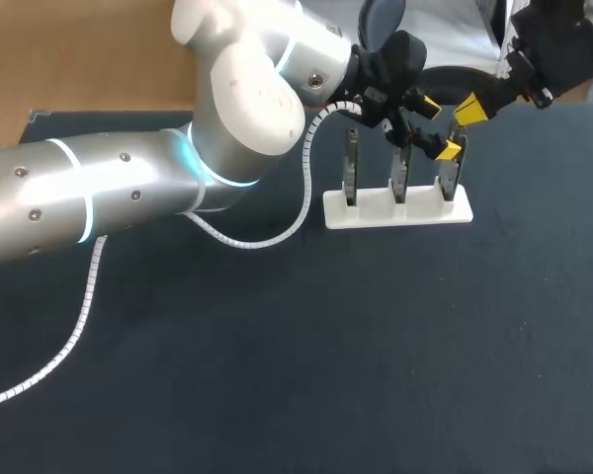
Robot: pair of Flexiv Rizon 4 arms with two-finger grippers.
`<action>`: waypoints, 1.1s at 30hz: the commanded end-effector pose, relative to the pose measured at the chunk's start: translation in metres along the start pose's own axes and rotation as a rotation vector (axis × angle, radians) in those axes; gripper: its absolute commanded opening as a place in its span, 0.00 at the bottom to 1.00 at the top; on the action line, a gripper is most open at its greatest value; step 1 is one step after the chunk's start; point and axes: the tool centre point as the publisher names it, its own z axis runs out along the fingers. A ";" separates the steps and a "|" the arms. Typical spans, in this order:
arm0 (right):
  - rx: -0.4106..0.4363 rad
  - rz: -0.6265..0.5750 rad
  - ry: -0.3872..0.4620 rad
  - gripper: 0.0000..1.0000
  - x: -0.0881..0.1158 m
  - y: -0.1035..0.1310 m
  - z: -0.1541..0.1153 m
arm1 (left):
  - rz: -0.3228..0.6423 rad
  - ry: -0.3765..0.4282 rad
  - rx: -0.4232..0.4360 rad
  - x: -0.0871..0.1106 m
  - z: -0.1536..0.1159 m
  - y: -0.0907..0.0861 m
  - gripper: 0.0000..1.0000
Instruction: Pick up the optical module with the left hand, and insert it into the network port with the right hand.
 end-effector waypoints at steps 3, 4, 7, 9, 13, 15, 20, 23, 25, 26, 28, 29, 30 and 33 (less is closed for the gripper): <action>0.025 -0.020 -0.035 0.00 -0.006 0.002 -0.009 | -0.002 0.006 0.001 -0.001 0.000 0.001 1.00; 0.029 -0.025 -0.039 0.00 -0.008 0.002 -0.010 | -0.002 0.006 0.001 -0.001 0.000 0.001 1.00; 0.040 -0.035 -0.054 0.00 -0.014 0.001 -0.013 | 0.002 -0.003 -0.003 -0.002 -0.001 0.001 1.00; 0.046 -0.042 -0.062 0.00 -0.017 0.001 -0.015 | 0.013 -0.023 -0.022 -0.006 -0.004 0.004 1.00; 0.058 -0.055 -0.075 0.00 -0.022 -0.001 -0.020 | 0.021 -0.052 -0.059 -0.015 -0.014 0.011 1.00; 0.065 -0.061 -0.076 0.00 -0.024 -0.001 -0.022 | 0.032 -0.066 -0.074 -0.021 -0.020 0.015 1.00; 0.086 -0.071 -0.077 0.00 -0.027 -0.003 -0.027 | 0.050 -0.094 -0.095 -0.031 -0.028 0.019 1.00; 0.111 -0.071 -0.053 0.33 -0.029 -0.005 -0.028 | 0.072 -0.105 -0.093 -0.038 -0.031 0.019 1.00; 0.121 -0.062 -0.032 1.00 -0.029 -0.006 -0.028 | 0.079 -0.106 -0.102 -0.039 -0.032 0.020 1.00; 0.121 -0.062 -0.032 1.00 -0.029 -0.006 -0.028 | 0.079 -0.106 -0.102 -0.039 -0.032 0.020 1.00; 0.121 -0.062 -0.032 1.00 -0.029 -0.006 -0.028 | 0.079 -0.106 -0.102 -0.039 -0.032 0.020 1.00; 0.121 -0.062 -0.032 1.00 -0.029 -0.006 -0.028 | 0.079 -0.106 -0.102 -0.039 -0.032 0.020 1.00; 0.121 -0.062 -0.032 1.00 -0.029 -0.006 -0.028 | 0.079 -0.106 -0.102 -0.039 -0.032 0.020 1.00; 0.121 -0.062 -0.032 1.00 -0.029 -0.006 -0.028 | 0.079 -0.106 -0.102 -0.039 -0.032 0.020 1.00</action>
